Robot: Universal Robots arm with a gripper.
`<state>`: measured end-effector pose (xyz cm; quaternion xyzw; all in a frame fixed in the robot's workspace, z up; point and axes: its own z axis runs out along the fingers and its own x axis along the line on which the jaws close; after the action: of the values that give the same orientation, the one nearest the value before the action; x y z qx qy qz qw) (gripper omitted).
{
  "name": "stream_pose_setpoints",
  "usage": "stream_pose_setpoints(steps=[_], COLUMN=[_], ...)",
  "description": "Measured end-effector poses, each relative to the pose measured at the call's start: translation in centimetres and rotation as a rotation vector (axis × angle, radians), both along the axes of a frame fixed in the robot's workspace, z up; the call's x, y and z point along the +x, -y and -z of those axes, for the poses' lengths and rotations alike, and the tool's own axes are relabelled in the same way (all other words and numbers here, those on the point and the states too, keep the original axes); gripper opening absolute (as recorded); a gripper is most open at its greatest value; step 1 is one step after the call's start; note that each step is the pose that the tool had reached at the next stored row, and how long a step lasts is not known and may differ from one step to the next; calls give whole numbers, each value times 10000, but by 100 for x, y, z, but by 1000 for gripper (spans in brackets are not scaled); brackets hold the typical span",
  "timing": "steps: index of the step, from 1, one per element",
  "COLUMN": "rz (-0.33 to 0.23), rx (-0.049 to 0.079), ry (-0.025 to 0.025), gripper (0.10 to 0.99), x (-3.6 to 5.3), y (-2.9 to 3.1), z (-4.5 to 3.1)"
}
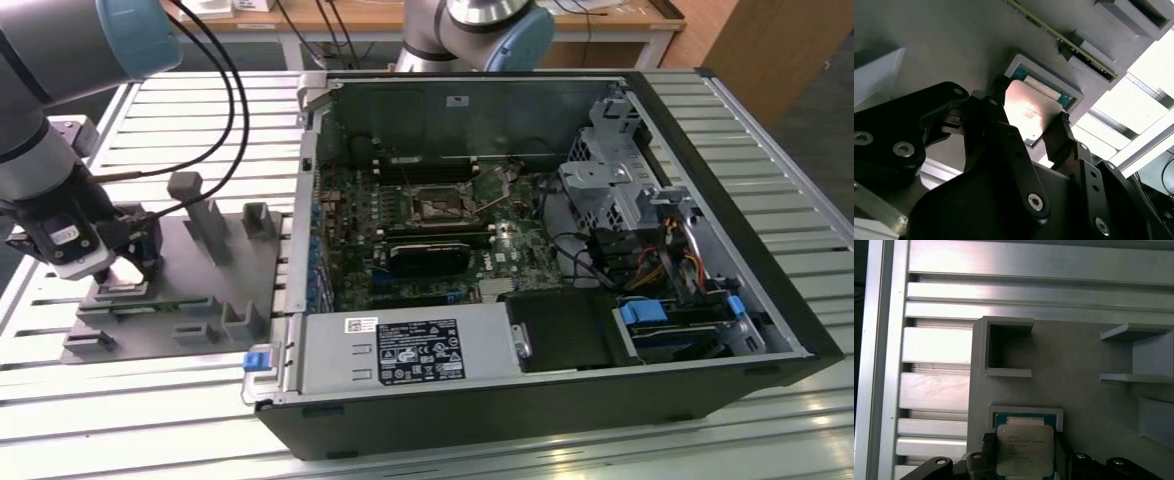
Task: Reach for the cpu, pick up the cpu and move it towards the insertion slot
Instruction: 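Pick up the cpu and move it towards the insertion slot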
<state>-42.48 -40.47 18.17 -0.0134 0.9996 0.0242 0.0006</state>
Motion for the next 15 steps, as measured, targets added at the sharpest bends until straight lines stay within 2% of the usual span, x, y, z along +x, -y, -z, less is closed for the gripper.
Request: stream_pose_setpoints(steps=[4, 12, 15], rz=[0, 0, -1], rx=[0, 1, 2], ry=[-2, -4, -2], gripper=[545, 545, 545], x=[0, -4, -5], y=[0, 1, 1], z=[-50, -79, -128])
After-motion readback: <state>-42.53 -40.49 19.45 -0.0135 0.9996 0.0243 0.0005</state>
